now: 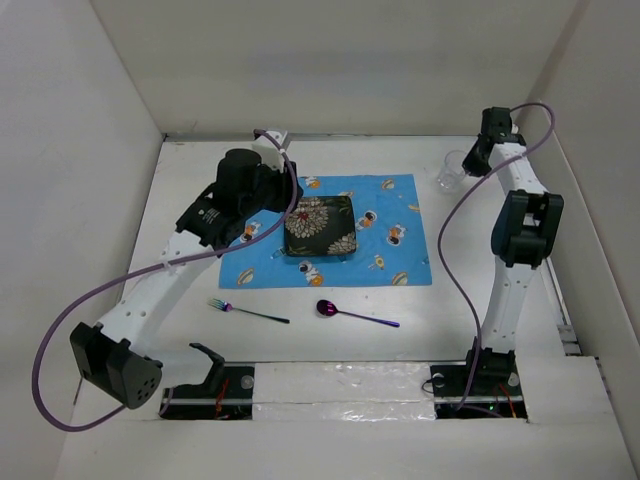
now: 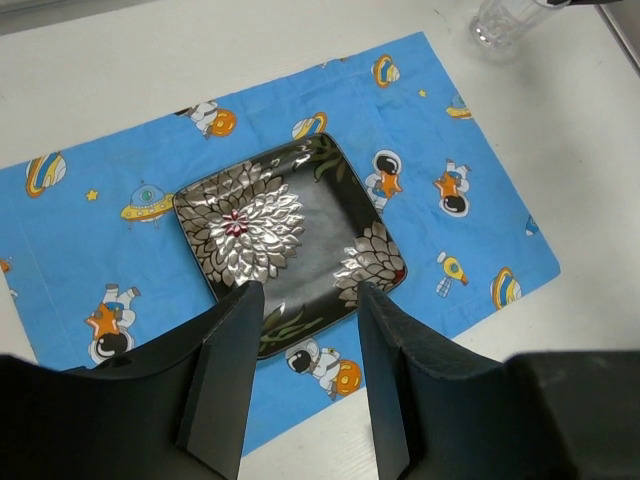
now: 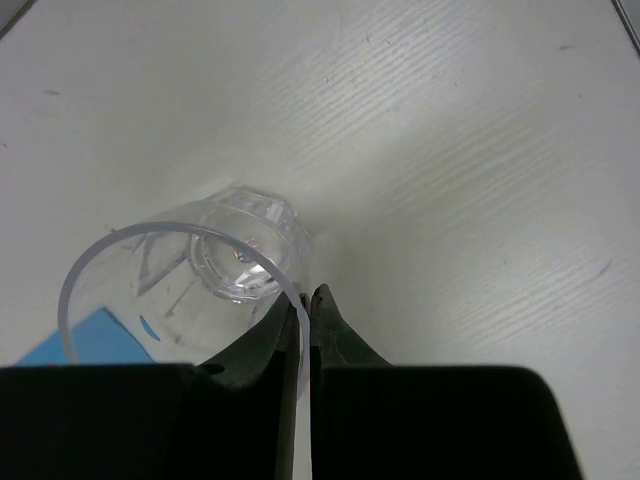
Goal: Set the dinner table for one person
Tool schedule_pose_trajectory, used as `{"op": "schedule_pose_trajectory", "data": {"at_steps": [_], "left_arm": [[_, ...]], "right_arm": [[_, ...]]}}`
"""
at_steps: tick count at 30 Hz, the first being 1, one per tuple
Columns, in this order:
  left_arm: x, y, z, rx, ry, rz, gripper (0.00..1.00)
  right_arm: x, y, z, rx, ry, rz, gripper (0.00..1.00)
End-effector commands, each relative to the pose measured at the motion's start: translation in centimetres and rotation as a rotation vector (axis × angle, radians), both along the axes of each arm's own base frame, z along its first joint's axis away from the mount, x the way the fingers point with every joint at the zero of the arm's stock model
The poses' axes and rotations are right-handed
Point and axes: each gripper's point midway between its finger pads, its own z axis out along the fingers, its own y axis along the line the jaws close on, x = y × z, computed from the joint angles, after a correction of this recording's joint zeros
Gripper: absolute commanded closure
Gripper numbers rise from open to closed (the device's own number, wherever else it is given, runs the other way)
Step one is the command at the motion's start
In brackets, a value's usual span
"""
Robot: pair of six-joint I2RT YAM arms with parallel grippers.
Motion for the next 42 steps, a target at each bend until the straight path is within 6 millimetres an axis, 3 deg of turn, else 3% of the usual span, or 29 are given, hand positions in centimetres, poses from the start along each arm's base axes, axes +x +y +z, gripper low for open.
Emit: {"op": "schedule_pose_trajectory", "data": {"at_steps": [1,4,10,11,15,21,28,34,42], "left_arm": [[0.5,-0.4,2.8,-0.031,-0.063,-0.012,0.61],[0.7,-0.7,2.8,-0.034,-0.056,-0.016,0.61],[1.3,-0.8,1.9,-0.023,-0.024,0.0,0.61],[1.5,-0.9,1.7,-0.021,-0.017,0.007,0.61],[1.4,-1.0,1.4,-0.029,-0.01,0.002,0.62],[0.9,-0.9,1.6,-0.042,-0.022,-0.001,0.62],[0.6,-0.3,1.0,-0.031,-0.012,0.017,0.62],[0.3,0.0,1.7,-0.047,-0.037,0.026,0.62],[-0.2,0.5,1.9,-0.054,-0.035,0.042,0.61]], "right_arm": [[1.1,1.2,9.7,-0.056,-0.237,0.017,1.0],[0.8,4.2,12.7,-0.044,-0.266,0.111,1.0],[-1.0,12.1,11.4,-0.019,-0.193,0.3,1.0],[-1.2,14.2,10.9,-0.017,-0.174,0.34,1.0],[-0.6,15.8,10.3,-0.027,-0.148,0.374,1.0],[0.3,16.3,8.1,-0.033,-0.107,0.357,1.0],[-0.4,15.9,5.9,-0.066,-0.043,0.332,1.0],[-0.9,15.7,3.6,-0.063,0.006,0.312,1.0],[-0.9,15.5,2.5,-0.065,0.032,0.303,0.98]]}}
